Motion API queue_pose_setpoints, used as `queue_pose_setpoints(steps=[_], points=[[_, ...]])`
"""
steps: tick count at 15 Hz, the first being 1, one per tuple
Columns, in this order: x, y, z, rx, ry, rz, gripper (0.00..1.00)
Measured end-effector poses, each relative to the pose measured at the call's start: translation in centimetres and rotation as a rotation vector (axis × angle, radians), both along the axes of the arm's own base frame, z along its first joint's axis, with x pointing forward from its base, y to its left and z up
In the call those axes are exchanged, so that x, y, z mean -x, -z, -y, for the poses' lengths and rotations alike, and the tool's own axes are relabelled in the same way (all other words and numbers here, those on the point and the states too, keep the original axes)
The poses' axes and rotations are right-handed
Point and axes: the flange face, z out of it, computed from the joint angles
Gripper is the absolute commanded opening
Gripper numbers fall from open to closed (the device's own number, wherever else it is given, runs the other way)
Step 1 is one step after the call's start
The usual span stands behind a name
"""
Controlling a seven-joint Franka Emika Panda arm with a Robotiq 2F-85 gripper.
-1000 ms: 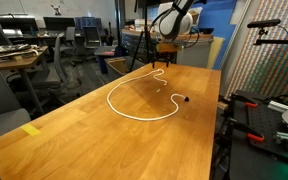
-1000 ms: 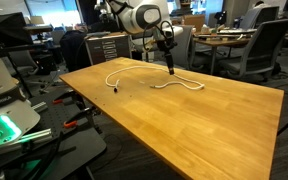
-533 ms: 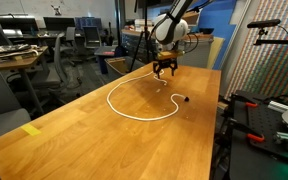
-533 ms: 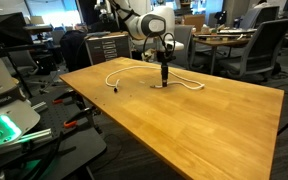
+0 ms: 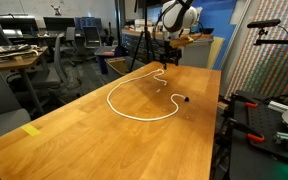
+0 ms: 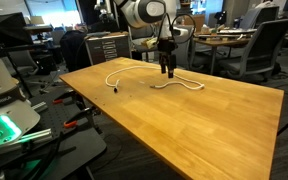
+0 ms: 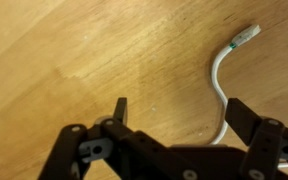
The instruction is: Tie a knot using the white rope
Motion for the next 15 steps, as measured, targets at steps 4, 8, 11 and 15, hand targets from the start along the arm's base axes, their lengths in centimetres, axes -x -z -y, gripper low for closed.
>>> queue_pose_setpoints(steps=[4,8,11,15], points=[[1.4,-2.9,0.2,-0.029,-0.049,0.026,1.00],[1.7,0.5,-0.5,-0.024,0.039,-0.003,1.00],[1.4,4.1,-1.8,-0.025,0.136,-0.013,1.00],[0.0,6.6,-3.6,-0.082,0.291,0.001,0.74]])
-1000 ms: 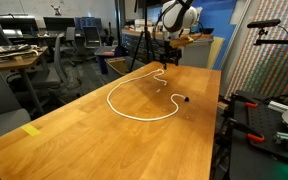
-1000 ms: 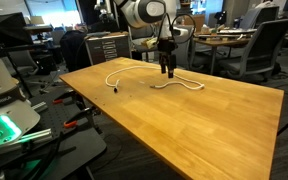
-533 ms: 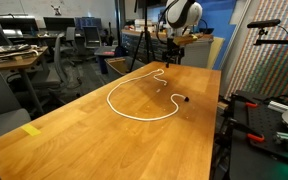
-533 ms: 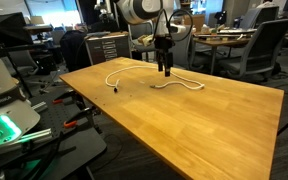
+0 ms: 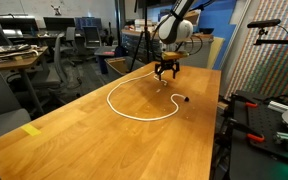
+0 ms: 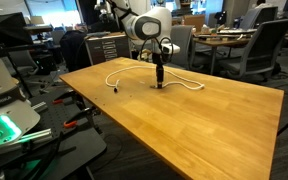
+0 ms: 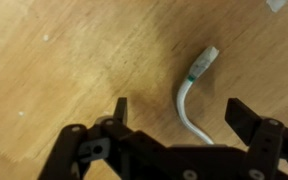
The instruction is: Tie a knot using the white rope
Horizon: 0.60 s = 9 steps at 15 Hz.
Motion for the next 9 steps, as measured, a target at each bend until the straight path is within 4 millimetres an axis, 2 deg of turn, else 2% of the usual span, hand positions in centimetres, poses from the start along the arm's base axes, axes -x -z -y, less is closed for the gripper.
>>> queue_pose_setpoints(steps=[3,5,9], points=[[-0.9,0.8,-0.2,-0.012,0.063,0.011,0.49],[-1.2,1.2,0.1,-0.011,0.090,0.012,0.35],[-1.6,0.8,0.9,-0.021,0.141,0.028,0.04]])
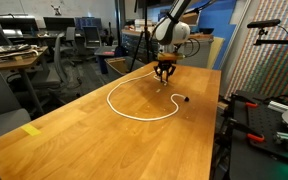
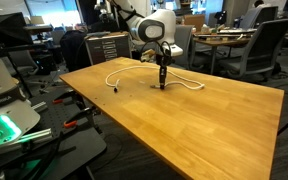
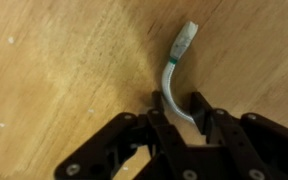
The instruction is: Tie a knot using the white rope
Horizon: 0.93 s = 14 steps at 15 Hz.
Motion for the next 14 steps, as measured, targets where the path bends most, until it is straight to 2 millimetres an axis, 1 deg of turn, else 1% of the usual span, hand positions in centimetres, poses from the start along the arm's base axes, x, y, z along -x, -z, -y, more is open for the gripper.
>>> queue_pose_setpoints(steps=[1,5,7,8,9,11,13,14], points=[[0.0,0.0,0.3,0.000,0.008,0.001,0.00],[0.1,-0.1,0.8,0.000,0.019,0.002,0.01],[0.0,-0.2,0.5,-0.004,0.010,0.005,0.01],[-0.1,-0.6,0.0,-0.008,-0.006,0.011,0.01],[-0.2,-1.3,-0.9,-0.011,-0.042,0.020,0.01],[0.4,-3.4,-3.9,-0.009,-0.149,0.033,0.01],[2.1,-5.1,-7.6,0.006,-0.260,0.019,0.01],[3.3,-5.6,-9.5,0.016,-0.317,0.004,0.01]])
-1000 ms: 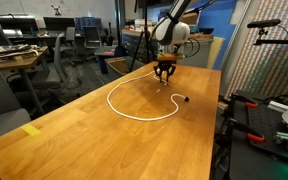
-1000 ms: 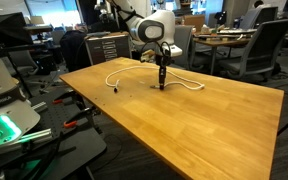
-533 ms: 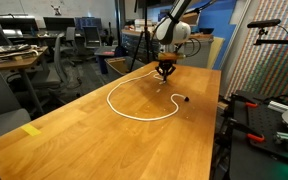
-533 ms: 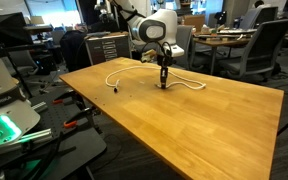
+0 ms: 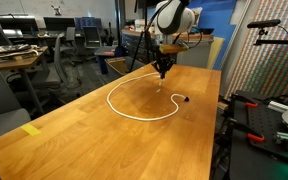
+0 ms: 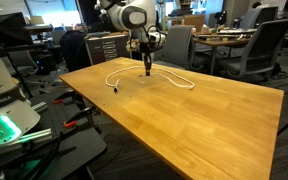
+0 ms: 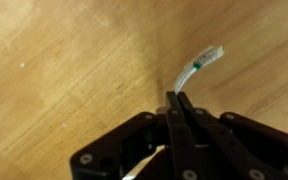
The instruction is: Tie a knot using the white rope
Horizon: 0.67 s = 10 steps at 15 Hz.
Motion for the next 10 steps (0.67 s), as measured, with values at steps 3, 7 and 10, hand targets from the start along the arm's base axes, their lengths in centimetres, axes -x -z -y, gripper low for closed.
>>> queue_pose_setpoints(steps=[3,7,10], points=[[4.6,0.0,-5.6,0.040,-0.180,-0.062,0.01],[12.0,1.0,-12.6,0.100,-0.440,-0.132,0.01],[17.5,0.5,-17.2,0.117,-0.616,-0.108,0.01]])
